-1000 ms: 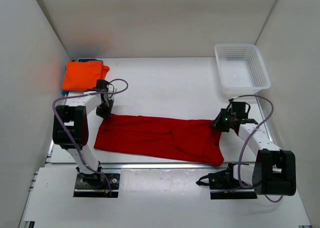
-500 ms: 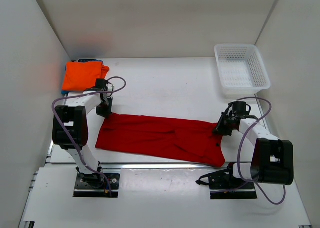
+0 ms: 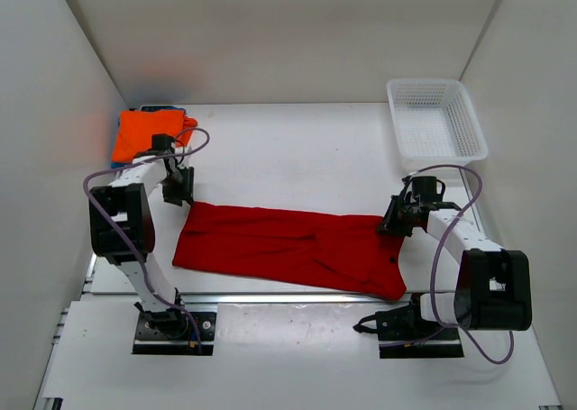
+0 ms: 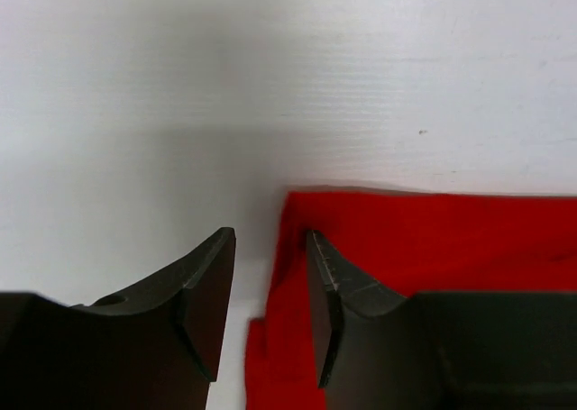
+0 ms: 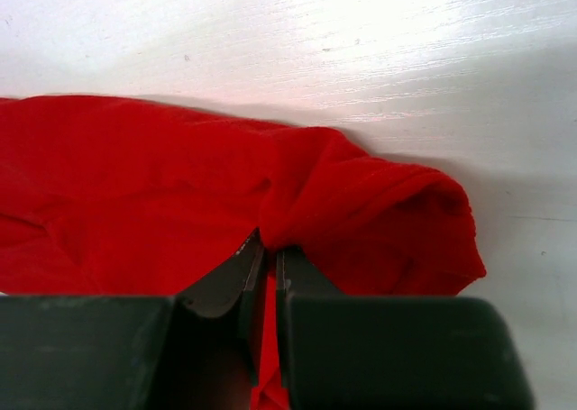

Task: Fold and stack the t-shirts
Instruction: Fold the other side of the tshirt into a rectangle

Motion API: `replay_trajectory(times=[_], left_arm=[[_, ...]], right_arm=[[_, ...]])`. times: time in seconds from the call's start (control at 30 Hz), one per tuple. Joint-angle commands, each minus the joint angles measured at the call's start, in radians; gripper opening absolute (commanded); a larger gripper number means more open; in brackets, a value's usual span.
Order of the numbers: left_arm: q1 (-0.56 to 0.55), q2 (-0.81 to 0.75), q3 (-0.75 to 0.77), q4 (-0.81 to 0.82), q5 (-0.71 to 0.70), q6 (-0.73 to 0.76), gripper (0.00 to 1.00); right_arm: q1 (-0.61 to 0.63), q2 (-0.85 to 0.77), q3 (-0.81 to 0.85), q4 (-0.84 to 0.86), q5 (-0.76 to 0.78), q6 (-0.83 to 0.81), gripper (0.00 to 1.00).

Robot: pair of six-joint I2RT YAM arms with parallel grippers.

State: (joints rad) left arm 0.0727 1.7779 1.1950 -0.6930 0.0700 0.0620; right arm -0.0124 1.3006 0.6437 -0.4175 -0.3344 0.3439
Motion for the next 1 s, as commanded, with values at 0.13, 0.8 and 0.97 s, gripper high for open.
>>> replay_trajectory(times=[0.13, 0.8, 0.97], left_arm=[[-0.017, 0.074, 0.015, -0.042, 0.22, 0.007, 0.47], [0.01, 0.048, 0.028, 0.05, 0.082, -0.14, 0.0], [0.006, 0.032, -0.012, 0.058, 0.09, -0.148, 0.0]], right_arm=[[-0.007, -0.027, 0.013, 0.023, -0.015, -0.011, 0.03], [-0.063, 0.011, 0.111, -0.079, 0.123, -0.057, 0.0], [-0.043, 0.035, 0.112, -0.046, 0.052, -0.065, 0.08]])
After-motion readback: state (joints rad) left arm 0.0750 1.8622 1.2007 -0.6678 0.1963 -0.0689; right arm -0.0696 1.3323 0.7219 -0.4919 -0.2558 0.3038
